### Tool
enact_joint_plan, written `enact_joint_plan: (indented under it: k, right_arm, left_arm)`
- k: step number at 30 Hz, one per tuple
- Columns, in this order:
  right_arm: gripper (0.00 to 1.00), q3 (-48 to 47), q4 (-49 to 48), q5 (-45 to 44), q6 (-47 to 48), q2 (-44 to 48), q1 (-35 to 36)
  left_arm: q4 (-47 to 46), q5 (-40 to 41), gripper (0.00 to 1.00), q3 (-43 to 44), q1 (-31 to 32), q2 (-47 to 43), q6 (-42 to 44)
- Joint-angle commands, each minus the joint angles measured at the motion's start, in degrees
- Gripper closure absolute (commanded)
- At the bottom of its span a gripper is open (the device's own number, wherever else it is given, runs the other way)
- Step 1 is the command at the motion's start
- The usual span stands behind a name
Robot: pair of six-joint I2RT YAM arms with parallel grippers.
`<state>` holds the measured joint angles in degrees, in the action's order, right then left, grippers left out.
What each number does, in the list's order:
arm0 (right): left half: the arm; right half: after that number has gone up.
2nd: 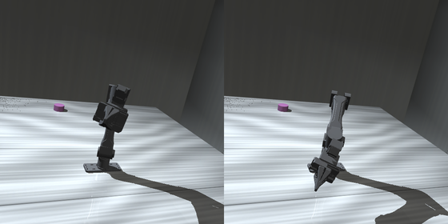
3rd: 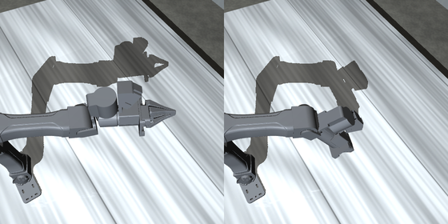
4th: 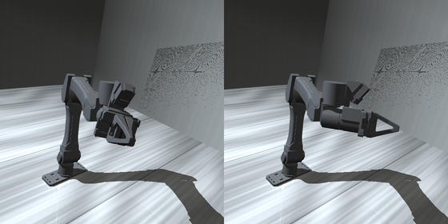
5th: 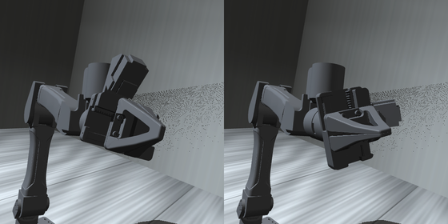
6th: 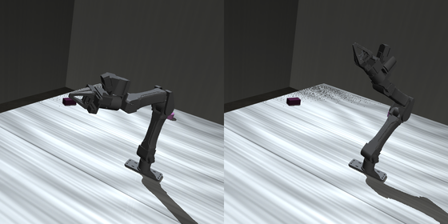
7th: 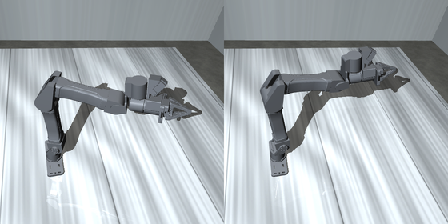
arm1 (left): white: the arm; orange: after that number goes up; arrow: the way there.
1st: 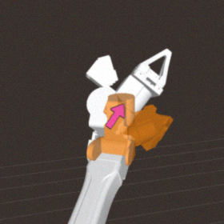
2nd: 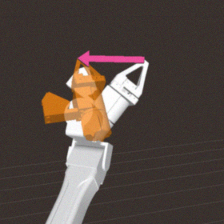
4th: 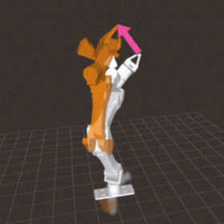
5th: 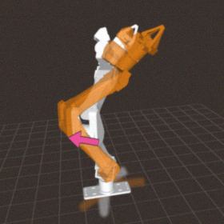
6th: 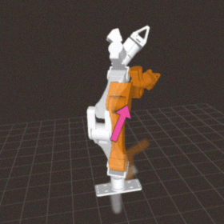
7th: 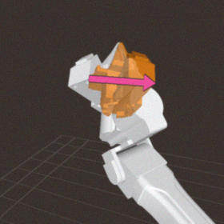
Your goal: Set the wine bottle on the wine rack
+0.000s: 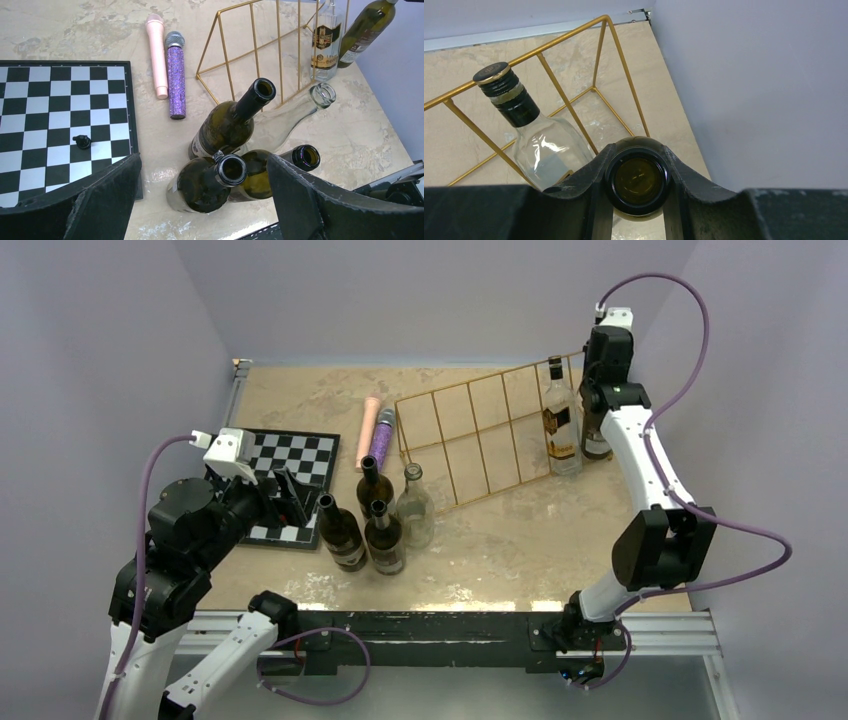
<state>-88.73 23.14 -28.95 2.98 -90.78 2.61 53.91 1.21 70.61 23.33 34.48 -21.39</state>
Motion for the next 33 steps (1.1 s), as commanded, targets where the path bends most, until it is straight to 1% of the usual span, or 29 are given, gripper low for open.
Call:
enact_joint_plan:
  k: [1,19,20,23,26,29,33]
  right_arm:
    - [1.0,0.9,-13.0,-3.1,-0.2,1.0,-0.1]
    - [1.0,-6.3,-2.8,-4.9,-2.3,-6.7,-0.6]
    - [0.98,-7.0,-2.2,-5.1,-2.5,-7.3,-0.6]
    - [0.79,-8.8,-1.0,-5.8,-2.5,-9.1,-0.8]
    - [0.66,-9.6,-0.8,-5.2,-2.5,-10.4,-1.0]
    - [0.51,-9.3,-2.2,-4.5,-2.5,-11.2,-1.1]
    - [0.48,-9.5,-2.3,-4.1,-2.5,-12.5,-1.4]
  left_arm:
    - [-1.3,1.1,0.01,1.7,0.2,0.4,1.3]
    - [-0.7,1.2,0.01,1.5,0.2,0.2,1.0]
    - [-0.6,1.3,0.01,1.5,0.2,0.2,1.0]
    - [-0.4,1.3,0.01,1.6,0.2,0.2,1.1]
    - [-0.4,1.5,0.01,1.6,0.2,0.3,1.2]
    - [-0.5,1.7,0.01,1.8,0.2,0.5,1.9]
    - [-0.7,2.4,0.01,2.1,0.1,0.9,2.4]
